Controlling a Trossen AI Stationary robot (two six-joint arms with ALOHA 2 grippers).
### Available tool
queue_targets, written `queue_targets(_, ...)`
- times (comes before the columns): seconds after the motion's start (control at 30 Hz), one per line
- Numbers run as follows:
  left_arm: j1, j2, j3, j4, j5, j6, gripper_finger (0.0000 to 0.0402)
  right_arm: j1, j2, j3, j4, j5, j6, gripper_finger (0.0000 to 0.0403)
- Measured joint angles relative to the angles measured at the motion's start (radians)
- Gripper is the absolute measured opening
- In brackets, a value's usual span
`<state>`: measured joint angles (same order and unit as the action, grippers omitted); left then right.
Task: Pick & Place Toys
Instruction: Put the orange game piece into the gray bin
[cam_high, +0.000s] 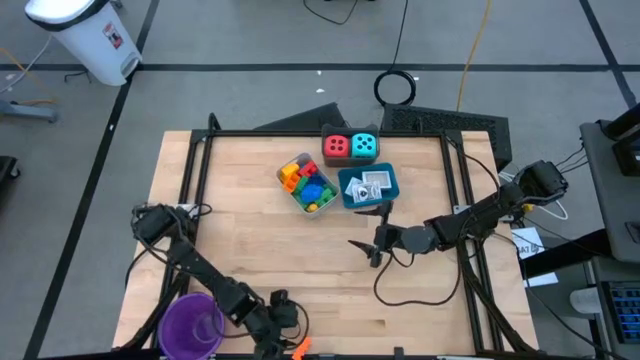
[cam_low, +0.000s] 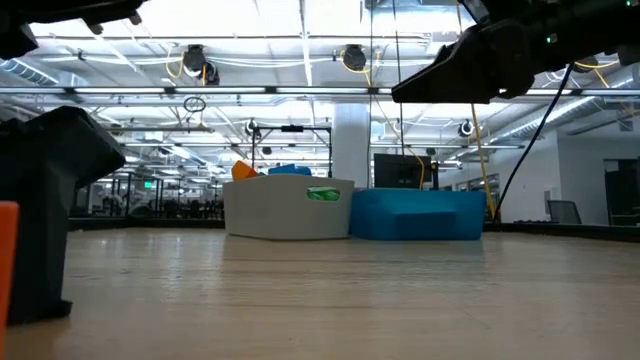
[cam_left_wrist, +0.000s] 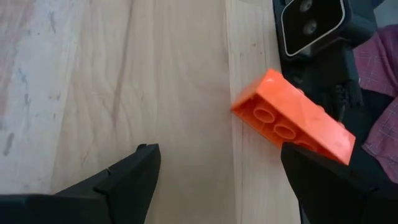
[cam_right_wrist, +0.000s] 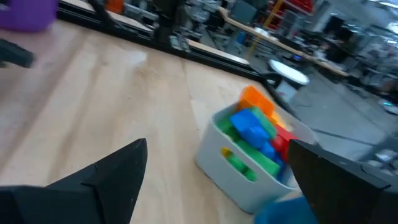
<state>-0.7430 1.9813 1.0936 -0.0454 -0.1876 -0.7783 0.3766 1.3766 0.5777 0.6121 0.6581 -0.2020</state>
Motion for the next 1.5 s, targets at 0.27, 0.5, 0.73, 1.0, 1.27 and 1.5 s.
queue_targets(0.27, 0.034, -0.048, -0.005, -0.039, 0.085, 0.016, 0.0342, -0.004, 0.0, 0.0, 0.001, -0.081, 0.011, 0.0357)
queue_targets(0.5, 0.032, -0.12, -0.006, 0.057, 0.136, -0.05, 0.0342, -0.004, 0.0, 0.0, 0.002, -0.084, 0.033, 0.0357)
queue_targets(0.73, -0.021, -0.11, -0.005, 0.189, 0.123, 0.02, 0.0342, -0.004, 0.0, 0.0, 0.012, -0.084, 0.024, 0.0357)
queue_targets(1.0, -0.096, -0.033, -0.004, 0.279, 0.037, 0.096, 0.0293, -0.004, 0.0, 0.0, 0.012, -0.084, 0.019, 0.0357)
queue_targets(1.27, -0.177, 0.053, -0.005, 0.284, 0.066, 0.063, 0.0181, -0.004, 0.0, 0.0, 0.012, -0.084, 0.033, 0.0357)
queue_targets(1.5, -0.175, 0.051, -0.004, 0.31, 0.082, 0.2, 0.0042, -0.002, 0.0, 0.0, 0.012, -0.084, 0.033, 0.0357)
